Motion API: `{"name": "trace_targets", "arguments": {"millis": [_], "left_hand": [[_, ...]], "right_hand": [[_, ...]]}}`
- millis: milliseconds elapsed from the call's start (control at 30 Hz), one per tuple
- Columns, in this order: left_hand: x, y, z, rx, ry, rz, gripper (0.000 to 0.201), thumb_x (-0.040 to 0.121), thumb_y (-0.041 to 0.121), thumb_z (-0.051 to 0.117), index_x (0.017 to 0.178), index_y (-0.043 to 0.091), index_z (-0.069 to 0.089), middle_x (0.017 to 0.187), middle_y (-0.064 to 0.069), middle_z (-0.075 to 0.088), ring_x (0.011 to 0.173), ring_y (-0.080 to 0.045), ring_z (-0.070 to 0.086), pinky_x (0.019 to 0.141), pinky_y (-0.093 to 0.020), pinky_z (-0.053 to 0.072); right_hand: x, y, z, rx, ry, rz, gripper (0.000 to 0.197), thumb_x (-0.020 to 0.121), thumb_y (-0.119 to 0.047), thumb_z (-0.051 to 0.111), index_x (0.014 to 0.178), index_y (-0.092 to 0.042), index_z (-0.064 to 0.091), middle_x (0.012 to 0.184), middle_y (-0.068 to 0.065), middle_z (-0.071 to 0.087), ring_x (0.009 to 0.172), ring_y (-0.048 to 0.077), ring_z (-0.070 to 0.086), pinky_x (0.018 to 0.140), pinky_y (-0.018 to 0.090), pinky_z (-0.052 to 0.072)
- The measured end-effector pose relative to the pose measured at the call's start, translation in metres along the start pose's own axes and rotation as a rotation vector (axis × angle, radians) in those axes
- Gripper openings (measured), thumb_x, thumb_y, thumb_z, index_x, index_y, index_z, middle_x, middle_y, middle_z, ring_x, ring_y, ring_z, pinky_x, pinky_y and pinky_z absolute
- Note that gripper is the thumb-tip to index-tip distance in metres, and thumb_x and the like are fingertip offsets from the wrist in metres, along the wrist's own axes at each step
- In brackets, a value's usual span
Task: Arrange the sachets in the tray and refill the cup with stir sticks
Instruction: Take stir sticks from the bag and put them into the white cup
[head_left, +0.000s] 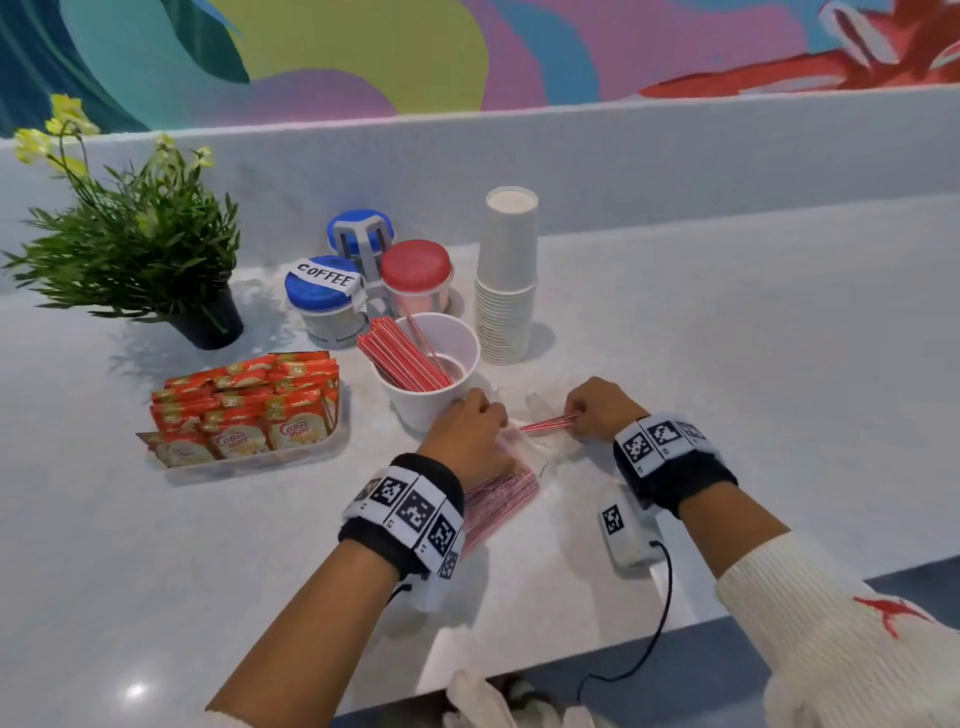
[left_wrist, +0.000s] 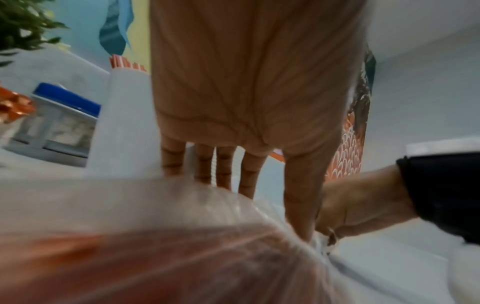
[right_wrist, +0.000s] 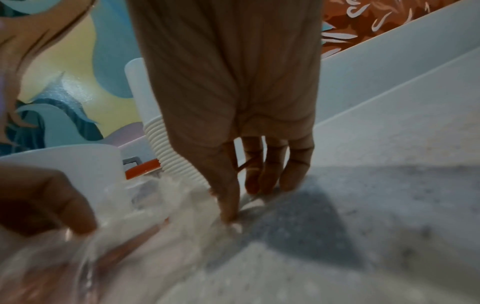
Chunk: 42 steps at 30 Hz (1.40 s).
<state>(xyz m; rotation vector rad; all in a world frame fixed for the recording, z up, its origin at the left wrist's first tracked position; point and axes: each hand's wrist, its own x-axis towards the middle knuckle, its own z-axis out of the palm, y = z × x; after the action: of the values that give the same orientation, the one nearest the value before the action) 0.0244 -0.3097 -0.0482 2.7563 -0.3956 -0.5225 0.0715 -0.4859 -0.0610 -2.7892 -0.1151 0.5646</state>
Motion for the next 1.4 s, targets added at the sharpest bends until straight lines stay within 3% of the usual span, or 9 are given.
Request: {"name": "trace_targets", "arguments": {"millis": [67, 133, 300, 567, 700, 867, 1000, 1200, 1400], "left_hand": [[-0.001, -0.001, 0.008, 0.004, -0.023, -0.068, 0.057, 0.081, 0.030, 0.065, 0.129, 0.015, 0.038, 0.132, -0.009, 0.030, 0.126, -0.029, 0.031, 0.105, -0.042, 0.034], [-0.003, -0.002, 0.015, -0.025, -0.025, -0.129, 0.060, 0.079, 0.029, 0.068, 0.127, 0.019, 0.035, 0.132, -0.008, 0.025, 0.126, -0.030, 0.029, 0.103, -0.045, 0.035], [-0.008, -0.002, 0.021, -0.058, -0.062, -0.219, 0.067, 0.075, 0.036, 0.071, 0.128, 0.030, 0.030, 0.128, -0.010, 0.029, 0.125, -0.032, 0.030, 0.102, -0.051, 0.033], [-0.008, -0.005, 0.016, -0.094, -0.019, -0.202, 0.069, 0.074, 0.030, 0.075, 0.126, 0.025, 0.032, 0.127, -0.008, 0.038, 0.121, -0.031, 0.037, 0.099, -0.045, 0.036], [-0.007, -0.007, 0.014, -0.190, -0.012, -0.182, 0.071, 0.072, 0.022, 0.077, 0.127, 0.021, 0.032, 0.131, -0.007, 0.038, 0.123, -0.030, 0.036, 0.102, -0.044, 0.035], [-0.005, -0.010, 0.014, -0.243, -0.016, -0.156, 0.066, 0.075, 0.018, 0.075, 0.124, 0.020, 0.032, 0.132, -0.007, 0.040, 0.123, -0.026, 0.037, 0.104, -0.040, 0.033], [-0.004, -0.013, 0.015, -0.310, -0.029, -0.128, 0.058, 0.078, 0.012, 0.072, 0.118, 0.020, 0.031, 0.128, -0.009, 0.043, 0.120, -0.024, 0.041, 0.103, -0.038, 0.037], [-0.005, -0.016, 0.015, -0.385, -0.001, -0.069, 0.043, 0.085, 0.004, 0.061, 0.112, 0.018, 0.030, 0.122, -0.009, 0.046, 0.113, -0.023, 0.049, 0.097, -0.034, 0.043], [-0.005, -0.020, 0.018, -0.422, 0.050, -0.036, 0.037, 0.088, 0.000, 0.054, 0.109, 0.019, 0.029, 0.125, -0.010, 0.047, 0.104, -0.017, 0.049, 0.090, -0.025, 0.041]], "right_hand": [[0.000, 0.003, -0.001, 0.039, -0.009, -0.032, 0.017, 0.080, 0.000, 0.055, 0.086, -0.009, 0.068, 0.102, 0.013, 0.064, 0.086, 0.019, 0.053, 0.060, 0.019, 0.038], [0.000, 0.007, -0.005, 0.138, 0.015, -0.034, 0.020, 0.079, 0.003, 0.053, 0.074, -0.015, 0.060, 0.088, 0.010, 0.061, 0.075, 0.017, 0.054, 0.062, 0.023, 0.041], [-0.005, 0.004, -0.015, 0.616, -0.124, -0.085, 0.020, 0.081, 0.005, 0.055, 0.096, -0.008, 0.053, 0.081, 0.009, 0.059, 0.070, 0.022, 0.061, 0.068, 0.031, 0.055], [-0.002, -0.010, -0.006, 0.362, -0.046, -0.263, 0.013, 0.074, 0.003, 0.068, 0.081, -0.007, 0.064, 0.080, 0.014, 0.065, 0.052, 0.013, 0.053, 0.057, 0.022, 0.048], [0.000, -0.009, -0.001, 0.296, 0.000, -0.309, 0.016, 0.071, 0.003, 0.070, 0.086, -0.003, 0.069, 0.080, 0.004, 0.063, 0.067, 0.012, 0.055, 0.056, 0.007, 0.040], [0.005, -0.007, 0.009, 0.204, 0.029, -0.277, 0.025, 0.071, 0.000, 0.071, 0.083, -0.016, 0.057, 0.087, -0.001, 0.057, 0.080, 0.015, 0.051, 0.070, 0.022, 0.038], [0.007, -0.005, 0.011, 0.205, 0.026, -0.269, 0.028, 0.072, -0.001, 0.071, 0.083, -0.016, 0.051, 0.086, 0.001, 0.055, 0.078, 0.016, 0.049, 0.061, 0.017, 0.036], [0.008, -0.002, 0.009, 0.288, 0.051, -0.241, 0.023, 0.075, -0.005, 0.071, 0.083, -0.014, 0.051, 0.085, 0.005, 0.057, 0.077, 0.018, 0.051, 0.070, 0.026, 0.042], [0.003, 0.005, -0.010, 0.476, -0.042, -0.177, 0.012, 0.083, -0.008, 0.066, 0.087, -0.010, 0.055, 0.075, 0.004, 0.060, 0.061, 0.014, 0.058, 0.054, 0.018, 0.046]]}}
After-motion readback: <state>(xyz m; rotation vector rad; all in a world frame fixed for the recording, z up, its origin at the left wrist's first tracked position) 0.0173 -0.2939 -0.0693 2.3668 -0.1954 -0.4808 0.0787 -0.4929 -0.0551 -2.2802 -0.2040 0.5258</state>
